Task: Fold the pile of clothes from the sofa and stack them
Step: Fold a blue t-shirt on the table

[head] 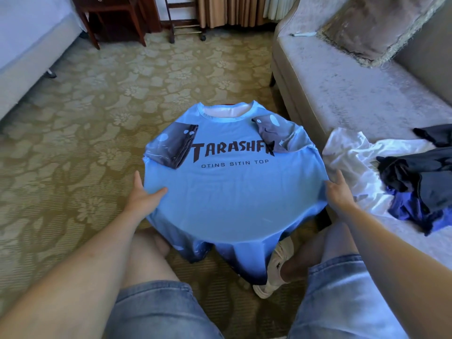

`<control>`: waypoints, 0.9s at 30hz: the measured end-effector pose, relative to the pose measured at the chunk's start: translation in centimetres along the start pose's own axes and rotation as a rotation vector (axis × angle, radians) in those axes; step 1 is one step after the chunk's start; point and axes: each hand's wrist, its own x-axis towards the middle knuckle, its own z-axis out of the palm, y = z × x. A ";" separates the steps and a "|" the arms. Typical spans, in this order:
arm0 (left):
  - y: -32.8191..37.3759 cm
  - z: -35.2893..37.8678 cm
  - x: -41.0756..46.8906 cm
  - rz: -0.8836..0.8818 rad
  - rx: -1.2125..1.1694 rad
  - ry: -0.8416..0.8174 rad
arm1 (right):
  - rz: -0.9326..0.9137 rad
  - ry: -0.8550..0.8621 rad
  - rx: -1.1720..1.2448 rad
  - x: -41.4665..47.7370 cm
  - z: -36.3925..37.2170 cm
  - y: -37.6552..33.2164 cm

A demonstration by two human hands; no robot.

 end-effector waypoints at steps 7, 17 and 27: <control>3.1 -1.9 0.5 0.174 -0.113 -0.057 | -0.174 0.110 0.028 -1.0 0.0 -5.4; 14.4 -2.8 6.5 0.227 -0.465 0.045 | -0.244 0.181 0.057 6.1 -1.0 -16.1; 5.8 3.0 8.0 0.244 0.312 0.067 | -0.065 0.047 -0.016 9.5 1.7 -6.2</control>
